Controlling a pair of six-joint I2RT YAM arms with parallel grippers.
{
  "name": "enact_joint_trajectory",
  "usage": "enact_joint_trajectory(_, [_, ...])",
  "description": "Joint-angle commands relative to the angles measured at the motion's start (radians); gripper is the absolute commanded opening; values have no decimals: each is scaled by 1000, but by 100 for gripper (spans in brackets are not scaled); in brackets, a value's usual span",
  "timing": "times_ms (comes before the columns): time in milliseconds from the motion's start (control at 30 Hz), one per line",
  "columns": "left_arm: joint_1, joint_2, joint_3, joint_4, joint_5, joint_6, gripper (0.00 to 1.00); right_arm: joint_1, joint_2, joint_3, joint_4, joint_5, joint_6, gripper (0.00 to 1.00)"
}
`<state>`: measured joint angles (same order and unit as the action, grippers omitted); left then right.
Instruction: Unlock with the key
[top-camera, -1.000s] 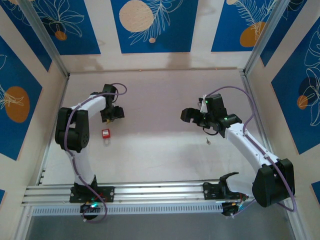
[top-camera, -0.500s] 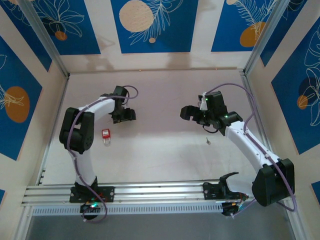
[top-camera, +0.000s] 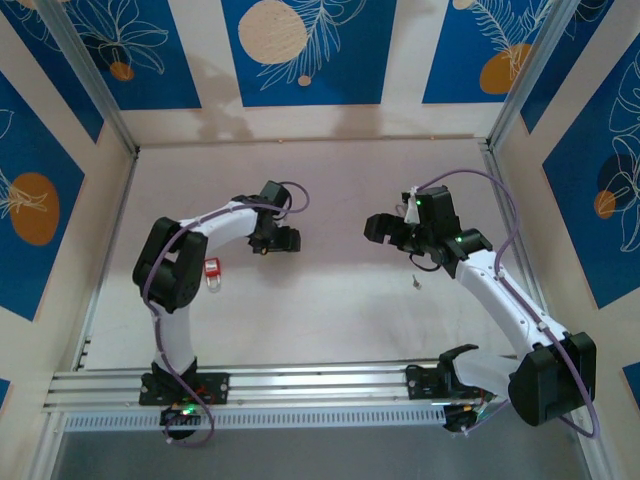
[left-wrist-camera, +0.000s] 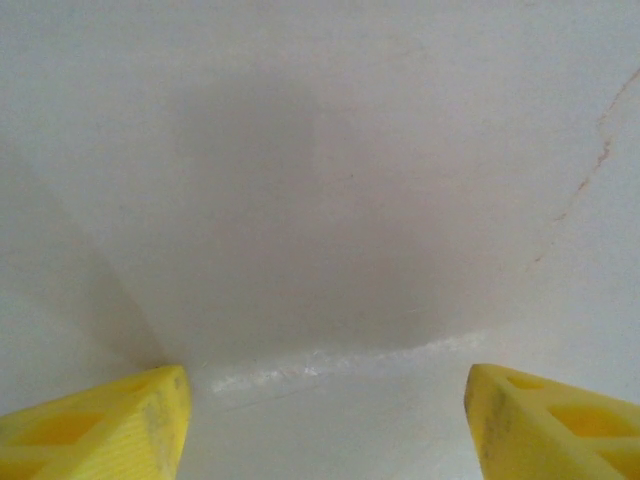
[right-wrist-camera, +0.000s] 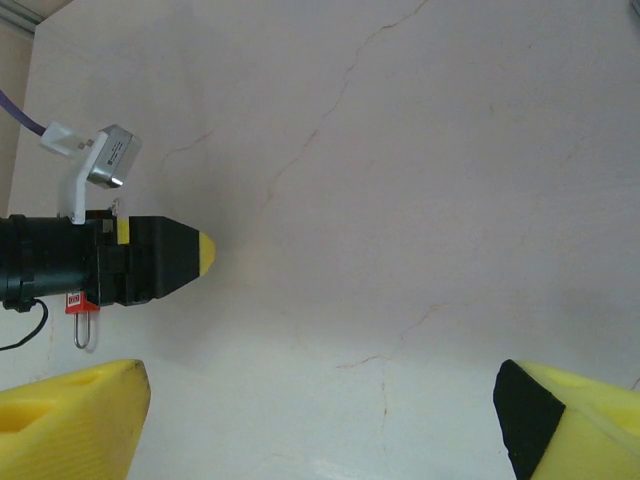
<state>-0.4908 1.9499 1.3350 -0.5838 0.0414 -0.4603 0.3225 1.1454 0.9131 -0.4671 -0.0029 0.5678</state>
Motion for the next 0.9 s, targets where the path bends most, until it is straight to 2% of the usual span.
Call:
enact_joint_trajectory(0, [40,-66,41,-84,-131,10,77,-5,-16,-16,-27,-3,0,90])
enact_joint_trajectory(167, [187,-78,47,-117,-132,26,80,-3,-34,-34,-16,-11,3,92])
enact_joint_trajectory(267, [232,-43,71,-143,-146,48,81,-3,-38,-41,-12,-13,4,93])
enact_joint_trajectory(467, [268,40,116,-158,-210,60,82,-2,-49,-43,-19,-13,-1,94])
enact_joint_trajectory(867, [296,61,59,-107,-123,43,83,-6,-69,-46,-38,0,-10,94])
